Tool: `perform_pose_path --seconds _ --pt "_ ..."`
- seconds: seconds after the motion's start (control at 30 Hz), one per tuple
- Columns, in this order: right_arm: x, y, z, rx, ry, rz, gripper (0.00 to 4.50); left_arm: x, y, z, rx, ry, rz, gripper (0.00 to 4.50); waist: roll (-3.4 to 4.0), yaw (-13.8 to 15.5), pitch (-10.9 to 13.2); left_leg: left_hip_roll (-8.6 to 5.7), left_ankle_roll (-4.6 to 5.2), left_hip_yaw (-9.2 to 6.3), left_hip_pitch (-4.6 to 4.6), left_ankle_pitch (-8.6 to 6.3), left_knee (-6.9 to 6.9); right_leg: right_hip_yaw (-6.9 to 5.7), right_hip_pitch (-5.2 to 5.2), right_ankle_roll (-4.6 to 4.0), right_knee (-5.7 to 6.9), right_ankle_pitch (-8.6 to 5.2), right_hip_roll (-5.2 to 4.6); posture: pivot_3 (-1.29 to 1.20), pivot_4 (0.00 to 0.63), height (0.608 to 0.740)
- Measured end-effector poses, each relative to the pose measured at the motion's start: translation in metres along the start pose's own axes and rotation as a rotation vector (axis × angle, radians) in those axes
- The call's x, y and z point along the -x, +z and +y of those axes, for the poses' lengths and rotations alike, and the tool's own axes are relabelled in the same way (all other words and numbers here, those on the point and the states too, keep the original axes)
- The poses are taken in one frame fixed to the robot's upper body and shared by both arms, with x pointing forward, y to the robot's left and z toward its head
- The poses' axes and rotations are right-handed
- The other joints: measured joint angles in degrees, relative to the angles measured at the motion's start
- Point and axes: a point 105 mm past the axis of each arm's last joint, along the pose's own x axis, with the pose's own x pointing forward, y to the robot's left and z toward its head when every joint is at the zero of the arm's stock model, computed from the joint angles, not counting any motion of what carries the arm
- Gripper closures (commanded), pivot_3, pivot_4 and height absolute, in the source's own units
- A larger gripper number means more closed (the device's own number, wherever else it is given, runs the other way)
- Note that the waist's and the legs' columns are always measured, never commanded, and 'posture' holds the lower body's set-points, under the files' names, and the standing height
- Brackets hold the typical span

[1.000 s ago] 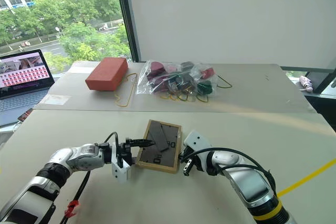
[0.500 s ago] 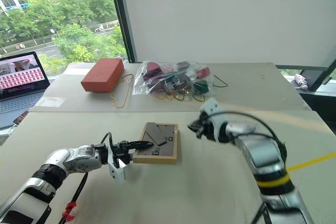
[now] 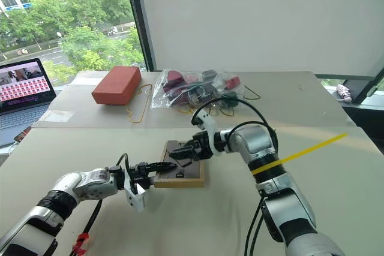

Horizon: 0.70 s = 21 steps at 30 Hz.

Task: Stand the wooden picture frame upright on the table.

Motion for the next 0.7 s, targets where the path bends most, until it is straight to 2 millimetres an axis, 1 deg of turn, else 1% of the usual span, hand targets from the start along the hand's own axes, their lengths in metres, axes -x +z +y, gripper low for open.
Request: perform_pose_path --seconds 0.13,0.2,0.3,0.37,0.43,0.5,0.63,0.7 --pt "-0.009 -0.001 0.01 -0.006 0.085 0.016 0.08 0.0 -0.001 -0.001 0.002 0.0 0.008 3.3 0.04 -0.1 0.0 0.01 0.0 -0.02 0.01 0.0 0.0 -0.04 0.01 0.0 0.04 0.0 0.0 0.0 0.15 0.74" --pt "-0.011 0.0 0.011 -0.014 0.099 0.015 0.08 0.0 -0.001 -0.001 0.002 0.0 0.009 3.3 0.05 -0.1 0.0 0.01 -0.01 -0.03 0.02 0.01 0.0 -0.04 0.01 0.0 0.06 0.0 0.0 0.0 0.15 0.74" --pt "-0.012 0.005 0.015 -0.035 0.127 -0.01 0.08 0.0 -0.001 0.0 0.002 0.004 0.01 3.3 0.05 -0.1 0.0 0.01 -0.02 -0.04 0.0 0.01 0.0 -0.04 -0.03 0.0 0.07 0.0 0.0 0.0 0.15 0.74" --pt "-0.013 0.011 0.021 -0.046 0.163 -0.037 0.08 -0.001 -0.001 0.0 0.002 0.006 0.009 3.3 0.05 0.0 0.0 0.0 -0.06 -0.05 -0.05 0.04 0.0 -0.04 -0.09 0.0 0.09 0.0 -0.01 0.0 0.15 0.74" --pt "-0.008 0.018 0.025 -0.031 0.172 -0.062 0.08 -0.002 0.0 0.0 0.001 0.005 0.008 3.3 0.05 0.0 0.0 -0.01 -0.07 -0.05 -0.08 0.04 0.02 -0.04 -0.1 0.0 0.09 0.0 -0.02 0.0 0.15 0.74" --pt "-0.002 0.019 0.024 -0.023 0.16 -0.063 0.08 -0.004 0.002 0.001 -0.003 0.004 -0.002 3.3 0.05 0.1 0.0 -0.01 -0.07 -0.05 -0.14 0.04 0.03 -0.05 -0.17 0.0 0.09 0.0 -0.03 0.0 0.15 0.74" --pt "0.008 0.016 0.024 0.0 0.137 -0.06 0.08 -0.009 0.004 0.002 -0.009 0.005 -0.019 3.3 0.05 -0.2 0.0 -0.01 -0.1 0.03 -0.47 0.06 0.06 -0.05 -0.75 -0.01 0.38 0.01 -0.04 0.0 0.15 0.74" --pt "0.014 0.012 0.021 0.003 0.114 -0.058 0.08 -0.009 0.005 0.002 -0.009 0.005 -0.021 3.3 0.05 -0.4 0.0 0.0 -0.18 0.03 -0.55 0.1 0.08 -0.05 -0.84 -0.03 0.42 0.02 -0.04 0.0 0.15 0.74"
